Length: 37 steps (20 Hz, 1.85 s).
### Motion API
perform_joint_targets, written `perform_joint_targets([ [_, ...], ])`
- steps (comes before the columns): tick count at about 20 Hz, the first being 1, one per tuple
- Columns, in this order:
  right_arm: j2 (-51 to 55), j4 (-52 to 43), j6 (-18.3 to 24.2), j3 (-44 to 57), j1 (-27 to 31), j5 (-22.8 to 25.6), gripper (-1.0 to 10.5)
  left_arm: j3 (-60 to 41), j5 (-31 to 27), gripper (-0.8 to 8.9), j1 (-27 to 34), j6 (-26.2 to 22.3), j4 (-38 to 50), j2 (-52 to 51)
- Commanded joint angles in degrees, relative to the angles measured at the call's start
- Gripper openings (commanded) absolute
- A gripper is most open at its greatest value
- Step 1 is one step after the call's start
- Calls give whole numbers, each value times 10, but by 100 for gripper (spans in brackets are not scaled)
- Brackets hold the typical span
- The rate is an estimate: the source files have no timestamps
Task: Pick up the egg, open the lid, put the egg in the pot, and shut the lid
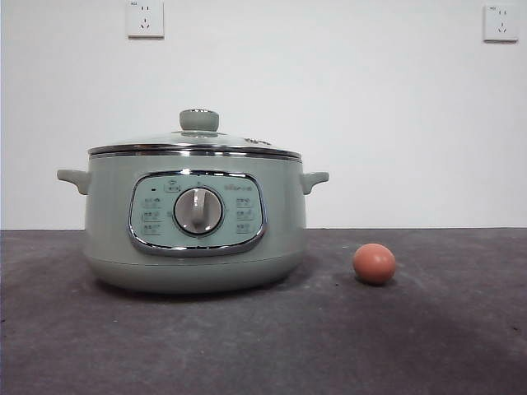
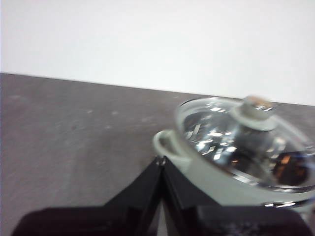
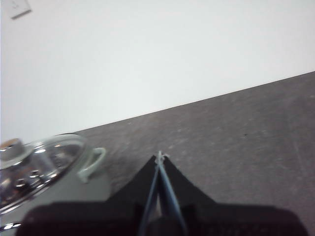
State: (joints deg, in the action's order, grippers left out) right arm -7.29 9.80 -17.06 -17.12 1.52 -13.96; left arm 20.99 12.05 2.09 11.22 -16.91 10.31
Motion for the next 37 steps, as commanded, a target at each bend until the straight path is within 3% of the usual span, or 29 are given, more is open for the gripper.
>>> perform_joint_targets([
  [1, -37, 36, -1, -55, 0, -19, -12, 41, 33, -6, 1, 7, -22, 27],
  [10, -187, 265, 133, -276, 0, -93, -12, 200, 139, -6, 1, -56, -169, 134],
  [18, -281, 431, 214, -421, 0, -119, -12, 309, 154, -6, 1, -119, -301, 195],
  [24, -304, 459, 223, -443, 0, -123, -9, 327, 155, -4, -3, -119, -317, 206],
  [28, -308, 459, 222, -444, 0, -122, 72, 328, 188, 14, -3, -119, -316, 212],
  [29, -309, 459, 222, -444, 0, -123, 219, 328, 199, 85, -3, -119, -316, 213],
  [30, -309, 459, 220, -444, 0, -122, 388, 328, 200, 214, -3, -119, -316, 216],
  [31, -309, 459, 217, -444, 0, -123, 559, 328, 200, 412, -3, -119, -316, 218],
  [32, -309, 460, 217, -444, 0, -123, 632, 328, 200, 562, -3, -119, -316, 221],
  [33, -309, 460, 217, -444, 0, -123, 635, 328, 200, 619, -3, -119, -316, 223],
  [37, -309, 463, 216, -444, 0, -123, 635, 329, 201, 621, -4, -119, -302, 232],
])
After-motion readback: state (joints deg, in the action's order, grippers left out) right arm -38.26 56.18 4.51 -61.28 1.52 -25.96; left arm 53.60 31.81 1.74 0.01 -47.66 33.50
